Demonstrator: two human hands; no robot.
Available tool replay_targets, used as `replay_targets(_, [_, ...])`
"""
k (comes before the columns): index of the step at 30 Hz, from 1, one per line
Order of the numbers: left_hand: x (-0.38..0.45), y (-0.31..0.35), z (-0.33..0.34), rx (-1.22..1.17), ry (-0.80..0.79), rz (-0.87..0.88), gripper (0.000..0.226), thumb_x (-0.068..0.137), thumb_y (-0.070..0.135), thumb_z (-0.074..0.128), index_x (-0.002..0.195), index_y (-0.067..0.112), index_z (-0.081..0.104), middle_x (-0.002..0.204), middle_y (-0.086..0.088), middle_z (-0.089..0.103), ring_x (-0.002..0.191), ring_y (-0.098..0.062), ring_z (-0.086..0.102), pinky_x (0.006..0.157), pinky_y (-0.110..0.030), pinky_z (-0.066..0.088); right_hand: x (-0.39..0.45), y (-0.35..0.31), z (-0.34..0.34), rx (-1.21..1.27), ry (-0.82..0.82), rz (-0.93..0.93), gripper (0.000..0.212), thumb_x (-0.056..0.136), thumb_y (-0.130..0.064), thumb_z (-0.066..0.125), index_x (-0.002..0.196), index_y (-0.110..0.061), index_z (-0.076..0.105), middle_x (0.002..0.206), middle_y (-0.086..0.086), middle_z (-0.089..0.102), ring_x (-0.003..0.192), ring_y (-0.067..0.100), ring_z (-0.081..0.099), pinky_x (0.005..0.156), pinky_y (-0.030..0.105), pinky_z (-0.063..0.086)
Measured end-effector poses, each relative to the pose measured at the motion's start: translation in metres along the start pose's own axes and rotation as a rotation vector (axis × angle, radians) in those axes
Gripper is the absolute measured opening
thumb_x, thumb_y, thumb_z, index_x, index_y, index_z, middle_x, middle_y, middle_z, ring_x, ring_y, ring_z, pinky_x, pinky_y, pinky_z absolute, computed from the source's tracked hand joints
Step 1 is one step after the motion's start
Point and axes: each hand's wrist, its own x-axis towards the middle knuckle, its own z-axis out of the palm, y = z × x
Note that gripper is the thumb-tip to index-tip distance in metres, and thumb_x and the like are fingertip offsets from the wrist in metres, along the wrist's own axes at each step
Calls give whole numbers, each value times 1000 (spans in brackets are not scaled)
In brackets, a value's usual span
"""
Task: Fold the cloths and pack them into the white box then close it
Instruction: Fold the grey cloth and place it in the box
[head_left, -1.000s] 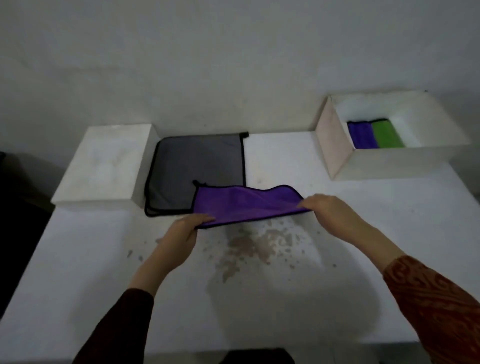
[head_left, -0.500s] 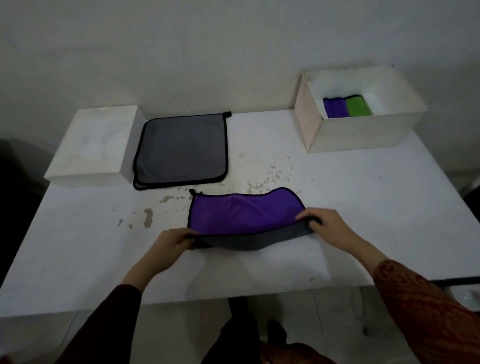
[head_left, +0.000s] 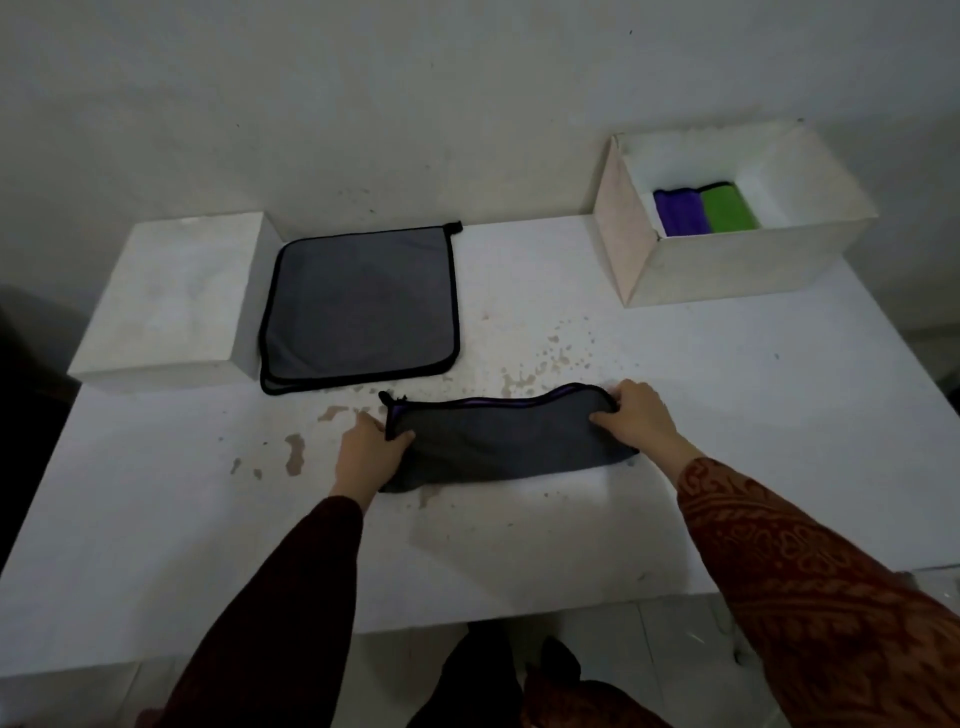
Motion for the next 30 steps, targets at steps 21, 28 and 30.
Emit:
replay_targets(21, [-21, -40, 3, -423, -48, 71, 16, 88, 5, 49, 90, 14, 62, 93, -12, 64, 91, -32, 61, 66, -27, 44, -77, -133, 16, 1038, -506, 39, 41, 91, 0, 51, 131, -10, 47, 113, 12, 57, 100, 24, 57, 71, 41, 56])
replay_targets(28, [-24, -26, 9, -339, -31, 44, 33, 88, 36, 57, 63, 13, 54, 60, -2, 52, 63, -19, 50, 54, -27, 34, -93, -160, 72, 638, -412, -129, 34, 92, -8, 52, 125, -12, 55, 111, 12, 64, 97, 21, 63, 89, 36, 53])
replay_targets(30, [-26, -27, 10, -269, -33, 84, 22, 88, 27, 58, 73, 10, 57, 62, 1, 53, 68, -20, 52, 53, -25, 34, -89, -136, 74, 498, 22, -144, 25, 87, -11, 58, 112, -10, 60, 98, 7, 62, 88, 18, 59, 85, 38, 52])
